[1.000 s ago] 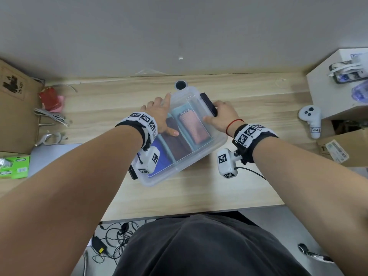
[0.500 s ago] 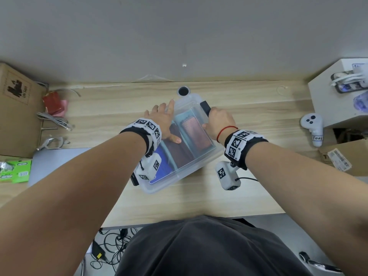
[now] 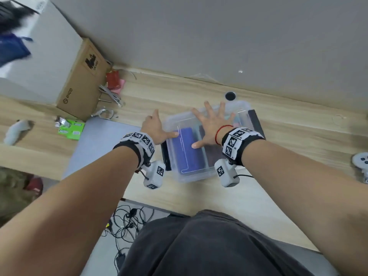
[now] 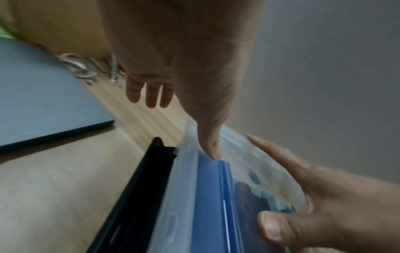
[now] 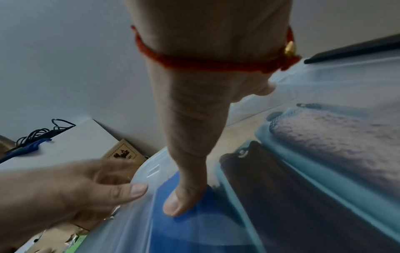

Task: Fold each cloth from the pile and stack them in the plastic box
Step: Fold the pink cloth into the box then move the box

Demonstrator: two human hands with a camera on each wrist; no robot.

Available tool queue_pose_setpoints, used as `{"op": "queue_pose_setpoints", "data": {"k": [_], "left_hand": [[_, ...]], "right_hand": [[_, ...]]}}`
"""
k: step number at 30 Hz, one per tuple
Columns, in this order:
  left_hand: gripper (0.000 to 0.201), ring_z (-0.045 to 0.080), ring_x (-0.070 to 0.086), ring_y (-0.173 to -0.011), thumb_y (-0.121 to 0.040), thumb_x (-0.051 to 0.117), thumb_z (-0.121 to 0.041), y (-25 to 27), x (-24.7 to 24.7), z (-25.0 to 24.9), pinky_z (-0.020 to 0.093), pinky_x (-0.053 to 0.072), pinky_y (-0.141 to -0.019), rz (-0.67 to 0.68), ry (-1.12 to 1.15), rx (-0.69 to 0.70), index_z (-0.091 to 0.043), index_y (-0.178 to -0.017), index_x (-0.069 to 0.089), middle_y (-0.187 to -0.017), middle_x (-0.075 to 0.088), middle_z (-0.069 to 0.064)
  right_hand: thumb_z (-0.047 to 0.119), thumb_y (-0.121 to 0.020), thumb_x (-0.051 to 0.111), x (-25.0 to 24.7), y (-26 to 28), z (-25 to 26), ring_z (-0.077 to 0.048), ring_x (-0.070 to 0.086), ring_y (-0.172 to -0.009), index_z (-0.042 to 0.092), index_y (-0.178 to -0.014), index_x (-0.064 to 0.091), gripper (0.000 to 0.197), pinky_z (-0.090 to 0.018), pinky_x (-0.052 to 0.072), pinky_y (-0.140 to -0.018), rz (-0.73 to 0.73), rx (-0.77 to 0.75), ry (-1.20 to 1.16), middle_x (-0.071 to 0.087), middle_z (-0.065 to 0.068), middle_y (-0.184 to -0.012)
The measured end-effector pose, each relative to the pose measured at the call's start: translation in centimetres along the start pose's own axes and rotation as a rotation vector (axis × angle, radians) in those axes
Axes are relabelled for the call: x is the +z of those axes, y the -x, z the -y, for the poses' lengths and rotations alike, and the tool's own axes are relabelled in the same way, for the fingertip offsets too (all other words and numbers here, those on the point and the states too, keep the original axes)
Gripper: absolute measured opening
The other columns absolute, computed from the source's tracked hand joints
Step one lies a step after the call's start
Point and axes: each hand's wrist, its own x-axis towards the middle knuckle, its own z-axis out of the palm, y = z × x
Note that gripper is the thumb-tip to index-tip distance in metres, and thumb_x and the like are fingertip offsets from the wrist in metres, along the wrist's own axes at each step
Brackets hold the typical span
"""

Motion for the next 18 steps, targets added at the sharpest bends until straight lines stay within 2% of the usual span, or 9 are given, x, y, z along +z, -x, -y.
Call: {"op": "queue_pose_setpoints", "data": {"k": [2,3,5,7,9,11,13,15,18], "left_hand": [[0.121,0.034,0.042,-0.131,-0.067,0.076,-0.061,0.5,0.3,1.7,0.041,0.039,-0.105,0.085,0.084,-0.118,-0.004,-0.15,0.01,-0.145,0.039,0.02],[0.114,0.032,0.051,-0.123,-0.067,0.075,-0.063,0.7,0.6,2.2,0.04,0.045,-0.099,0.13,0.126,-0.175,-0.002,-0.145,0.019,-0.137,0.048,0.019],[0.088,0.024,0.064,-0.104,-0.066,0.077,-0.062,0.8,1.3,2.9,0.039,0.055,-0.089,0.236,0.291,-0.255,-0.004,-0.122,0.041,-0.118,0.061,0.014],[0.079,0.02,0.066,-0.098,-0.062,0.08,-0.059,1.0,1.8,2.9,0.038,0.058,-0.085,0.296,0.428,-0.261,-0.005,-0.114,0.053,-0.113,0.065,0.008],[0.069,0.02,0.067,-0.087,-0.06,0.079,-0.06,0.9,1.7,2.6,0.034,0.059,-0.078,0.267,0.38,-0.222,-0.008,-0.102,0.064,-0.097,0.07,0.006],[0.052,0.026,0.065,-0.076,-0.065,0.076,-0.059,0.8,1.5,2.2,0.03,0.053,-0.067,0.194,0.273,-0.189,-0.012,-0.081,0.062,-0.075,0.064,0.004],[0.039,0.027,0.06,-0.067,-0.07,0.076,-0.048,1.0,0.9,1.5,0.029,0.047,-0.061,0.133,0.254,-0.154,-0.017,-0.068,0.053,-0.066,0.057,0.002],[0.034,0.024,0.057,-0.063,-0.075,0.074,-0.038,1.0,0.8,0.8,0.026,0.042,-0.057,0.078,0.187,-0.124,-0.018,-0.063,0.048,-0.063,0.056,0.001],[0.032,0.015,0.052,-0.059,-0.078,0.07,-0.032,1.0,1.0,-0.3,0.026,0.039,-0.056,0.0,0.033,-0.106,-0.019,-0.063,0.045,-0.066,0.055,0.0]], "right_hand": [[0.082,-0.05,0.069,0.0,-0.4,0.6,-0.051,-0.025,-0.139,0.051,-0.145,-0.017,0.132,-0.081,0.005,-0.1,-0.002,0.038,-0.009,-0.025,0.005,-0.159],[0.082,-0.051,0.07,-0.1,-0.5,0.7,-0.051,-0.024,-0.139,0.05,-0.145,-0.017,0.132,-0.082,0.006,-0.1,0.004,0.049,-0.01,-0.024,0.005,-0.159],[0.082,-0.05,0.07,-0.4,-0.7,0.8,-0.051,-0.024,-0.14,0.05,-0.145,-0.018,0.133,-0.081,0.007,-0.1,0.009,0.066,-0.003,-0.024,0.004,-0.159],[0.082,-0.05,0.07,-0.5,-0.8,1.1,-0.05,-0.023,-0.14,0.05,-0.144,-0.019,0.133,-0.081,0.008,-0.1,0.011,0.09,-0.012,-0.024,0.005,-0.159],[0.081,-0.052,0.07,-0.4,-0.8,1.5,-0.049,-0.023,-0.141,0.05,-0.144,-0.019,0.132,-0.081,0.009,-0.1,0.001,0.111,-0.03,-0.024,0.005,-0.159],[0.08,-0.054,0.07,-0.5,-0.9,1.8,-0.047,-0.024,-0.141,0.049,-0.145,-0.019,0.131,-0.081,0.01,-0.1,-0.003,0.132,-0.044,-0.024,0.004,-0.159],[0.08,-0.056,0.069,-0.6,-1.0,2.0,-0.046,-0.026,-0.141,0.048,-0.146,-0.02,0.13,-0.081,0.01,-0.1,-0.001,0.148,-0.058,-0.025,0.004,-0.159],[0.079,-0.057,0.069,-0.7,-1.1,2.3,-0.047,-0.026,-0.141,0.046,-0.146,-0.02,0.131,-0.081,0.009,-0.1,0.006,0.153,-0.078,-0.026,0.003,-0.159],[0.077,-0.058,0.07,-0.8,-1.3,2.4,-0.048,-0.026,-0.14,0.045,-0.147,-0.02,0.131,-0.081,0.01,-0.1,0.004,0.167,-0.093,-0.026,0.001,-0.159]]}}
